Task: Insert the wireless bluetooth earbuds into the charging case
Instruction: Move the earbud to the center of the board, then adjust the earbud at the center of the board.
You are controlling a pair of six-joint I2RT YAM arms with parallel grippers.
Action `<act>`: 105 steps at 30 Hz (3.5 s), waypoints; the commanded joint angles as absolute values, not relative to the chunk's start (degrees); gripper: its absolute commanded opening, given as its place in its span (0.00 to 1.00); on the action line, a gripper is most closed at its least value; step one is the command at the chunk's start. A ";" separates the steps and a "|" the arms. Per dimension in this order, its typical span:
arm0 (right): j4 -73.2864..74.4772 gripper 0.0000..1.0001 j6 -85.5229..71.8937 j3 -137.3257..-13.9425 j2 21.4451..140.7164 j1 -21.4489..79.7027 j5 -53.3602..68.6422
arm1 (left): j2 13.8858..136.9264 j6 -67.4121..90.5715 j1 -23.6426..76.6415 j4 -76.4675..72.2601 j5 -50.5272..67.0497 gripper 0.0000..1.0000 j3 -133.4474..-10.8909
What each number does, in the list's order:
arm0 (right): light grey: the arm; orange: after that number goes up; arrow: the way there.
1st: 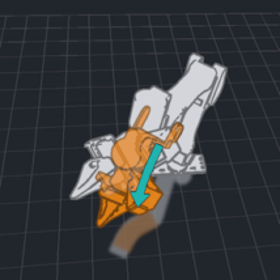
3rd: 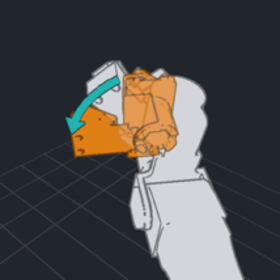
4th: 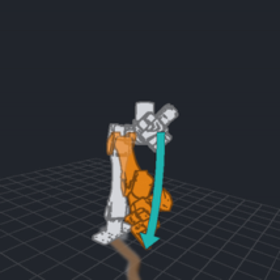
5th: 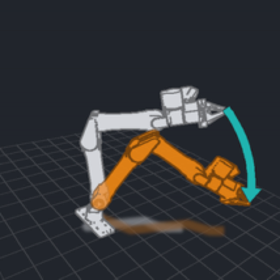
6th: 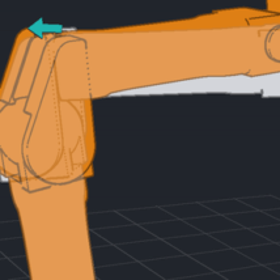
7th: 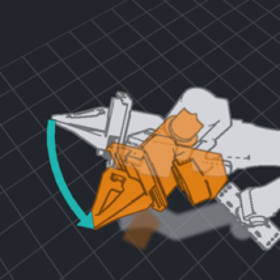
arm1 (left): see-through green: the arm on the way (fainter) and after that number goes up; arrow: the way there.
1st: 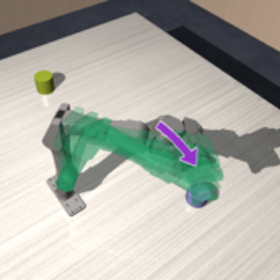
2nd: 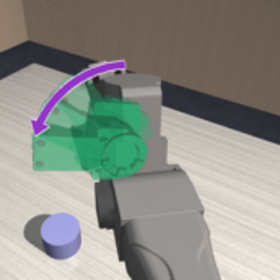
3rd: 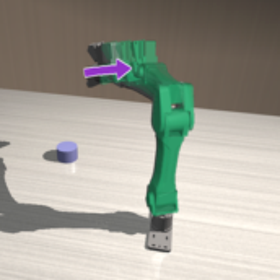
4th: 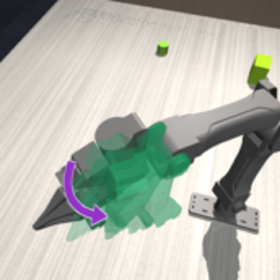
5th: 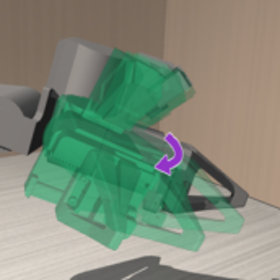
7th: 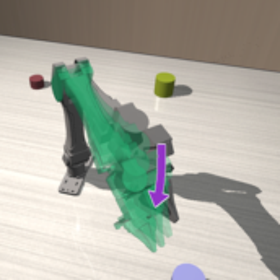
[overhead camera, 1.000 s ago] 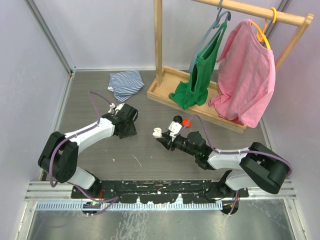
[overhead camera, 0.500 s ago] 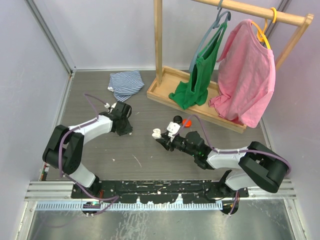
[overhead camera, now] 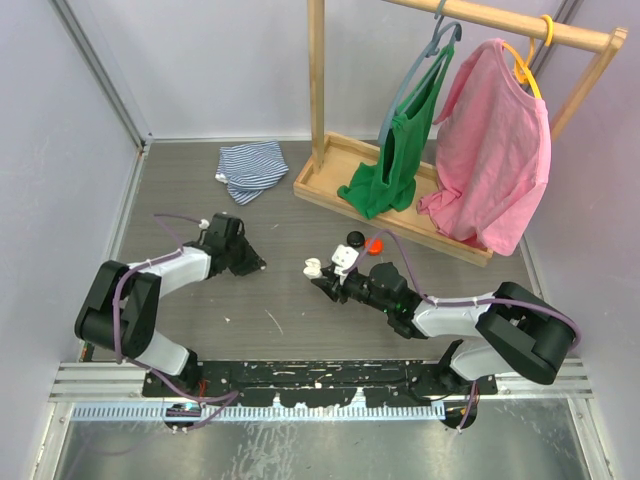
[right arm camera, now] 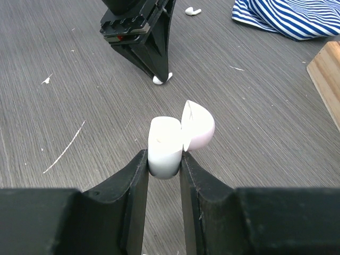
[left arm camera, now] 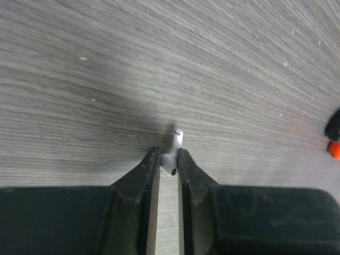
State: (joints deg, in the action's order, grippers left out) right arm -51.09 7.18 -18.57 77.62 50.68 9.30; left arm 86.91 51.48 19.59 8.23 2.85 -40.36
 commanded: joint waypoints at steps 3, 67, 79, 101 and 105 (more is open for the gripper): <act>-53.48 0.01 7.87 -21.09 77.78 51.20 9.50 | 86.10 51.83 19.54 1.37 17.33 0.12 -38.18; -51.06 0.01 9.56 -22.49 78.84 52.47 9.20 | 85.56 55.22 24.17 8.34 7.58 0.15 -38.55; -50.80 0.01 9.67 -22.54 78.84 52.65 9.40 | 81.28 65.13 18.59 -6.19 17.82 0.11 -26.79; -50.18 0.01 10.00 -22.96 78.85 52.97 9.45 | 64.27 71.85 13.40 2.69 10.81 0.28 -14.98; -49.93 0.01 10.10 -23.11 79.05 53.09 9.43 | 63.26 68.07 13.44 7.78 10.73 0.24 -18.37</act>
